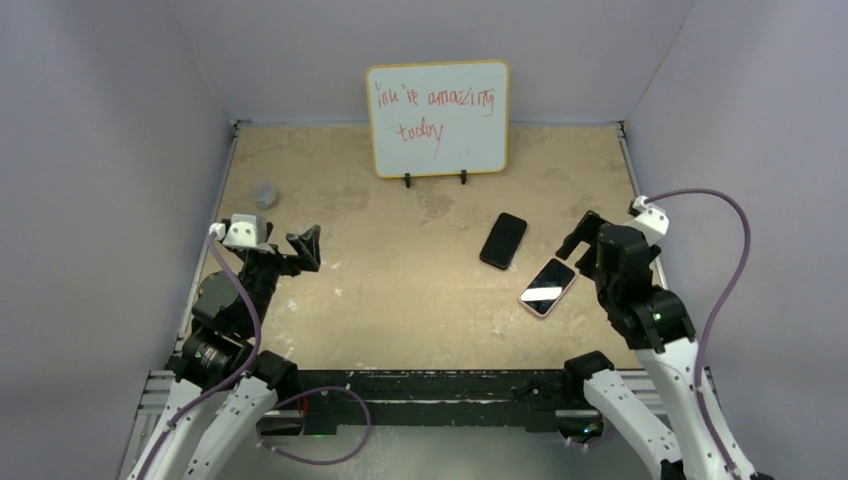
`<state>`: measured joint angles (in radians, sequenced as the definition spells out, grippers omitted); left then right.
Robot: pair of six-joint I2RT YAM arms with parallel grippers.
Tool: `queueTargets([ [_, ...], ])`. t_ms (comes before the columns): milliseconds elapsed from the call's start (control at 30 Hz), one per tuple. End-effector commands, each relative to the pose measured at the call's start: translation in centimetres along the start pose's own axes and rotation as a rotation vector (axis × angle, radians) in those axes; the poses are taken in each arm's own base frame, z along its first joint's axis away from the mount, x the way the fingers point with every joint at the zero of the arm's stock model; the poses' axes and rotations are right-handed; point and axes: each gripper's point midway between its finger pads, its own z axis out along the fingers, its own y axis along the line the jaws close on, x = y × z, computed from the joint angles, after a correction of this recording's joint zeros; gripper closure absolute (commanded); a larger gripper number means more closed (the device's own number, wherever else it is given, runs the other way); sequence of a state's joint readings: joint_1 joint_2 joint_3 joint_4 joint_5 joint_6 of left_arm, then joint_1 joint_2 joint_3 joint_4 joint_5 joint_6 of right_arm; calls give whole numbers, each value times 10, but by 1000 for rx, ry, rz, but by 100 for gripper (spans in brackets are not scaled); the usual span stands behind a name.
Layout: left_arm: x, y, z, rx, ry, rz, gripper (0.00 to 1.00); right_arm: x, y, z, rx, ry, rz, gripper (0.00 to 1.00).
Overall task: Take the phone out of the phone case
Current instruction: Pick up the phone at the center of the board.
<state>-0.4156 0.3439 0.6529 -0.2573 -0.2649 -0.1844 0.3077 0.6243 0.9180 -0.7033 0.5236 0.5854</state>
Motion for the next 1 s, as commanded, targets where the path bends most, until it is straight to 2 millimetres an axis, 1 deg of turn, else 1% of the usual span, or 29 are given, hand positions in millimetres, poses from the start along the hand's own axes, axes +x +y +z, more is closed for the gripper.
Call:
queueTargets([
  [0,1,-7,0,32,15,-17,3,39,-8,13,107,178,18,1],
  [100,1,-9,-1,45,10,-7,3,57,-4,25,123,246,-2,1],
  [167,-1,-6,-2,31,3,-9,4,74,2,33,93,297,-11,1],
  [267,1,-6,-3,36,8,-10,4,92,-5,43,129,320,-2,1],
  [367,2,-7,-2,41,10,-10,4,103,-15,53,189,325,-13,1],
  [567,2,-6,-2,37,9,-3,4,128,-21,81,225,430,-7,1],
  [633,3,-6,-2,37,12,-2,4,134,-26,92,232,455,30,1],
  [733,4,-6,-1,35,14,2,4,138,-21,107,216,467,47,1],
  [800,4,-7,0,36,18,3,4,141,-18,114,208,485,45,1],
  [967,6,-7,2,35,25,8,4,148,-23,129,259,528,35,1],
])
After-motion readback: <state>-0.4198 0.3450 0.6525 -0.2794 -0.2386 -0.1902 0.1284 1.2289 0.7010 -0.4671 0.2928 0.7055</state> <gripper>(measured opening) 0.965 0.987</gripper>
